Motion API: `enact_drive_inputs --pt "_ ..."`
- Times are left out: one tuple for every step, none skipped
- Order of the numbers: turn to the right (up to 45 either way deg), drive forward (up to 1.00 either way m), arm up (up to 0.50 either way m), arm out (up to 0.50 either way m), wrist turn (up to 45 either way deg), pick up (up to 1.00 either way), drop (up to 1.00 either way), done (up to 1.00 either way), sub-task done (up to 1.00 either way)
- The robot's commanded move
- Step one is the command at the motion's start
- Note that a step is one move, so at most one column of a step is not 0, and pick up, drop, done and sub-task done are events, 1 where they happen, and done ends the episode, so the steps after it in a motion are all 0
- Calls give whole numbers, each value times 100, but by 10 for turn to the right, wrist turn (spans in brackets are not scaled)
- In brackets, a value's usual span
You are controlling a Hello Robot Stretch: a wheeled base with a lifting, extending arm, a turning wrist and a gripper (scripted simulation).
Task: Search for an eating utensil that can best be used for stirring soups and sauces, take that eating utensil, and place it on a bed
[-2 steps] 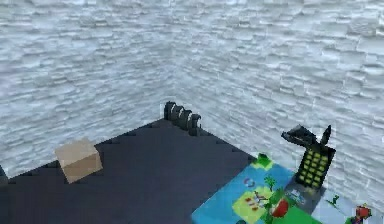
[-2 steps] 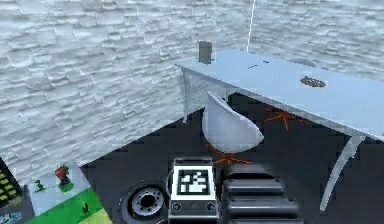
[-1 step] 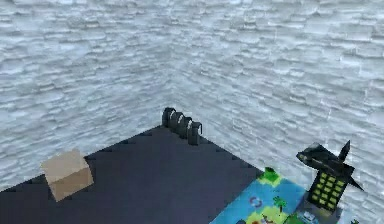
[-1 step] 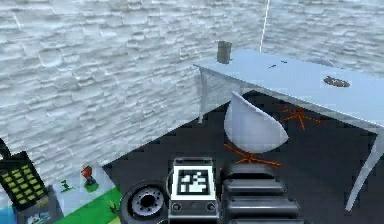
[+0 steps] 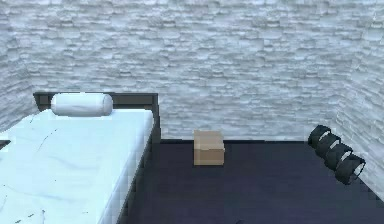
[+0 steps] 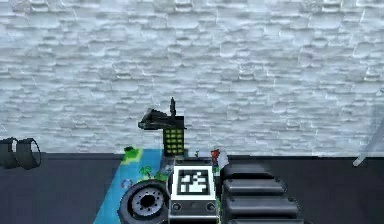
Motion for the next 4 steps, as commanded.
enact_drive_inputs --pt "-30 0 0 0 0 0 0 0 0" --pt "0 100 0 0 0 0 0 0 0" --pt "-150 0 0 0 0 0 0 0 0" --pt "-30 0 0 0 0 0 0 0 0"
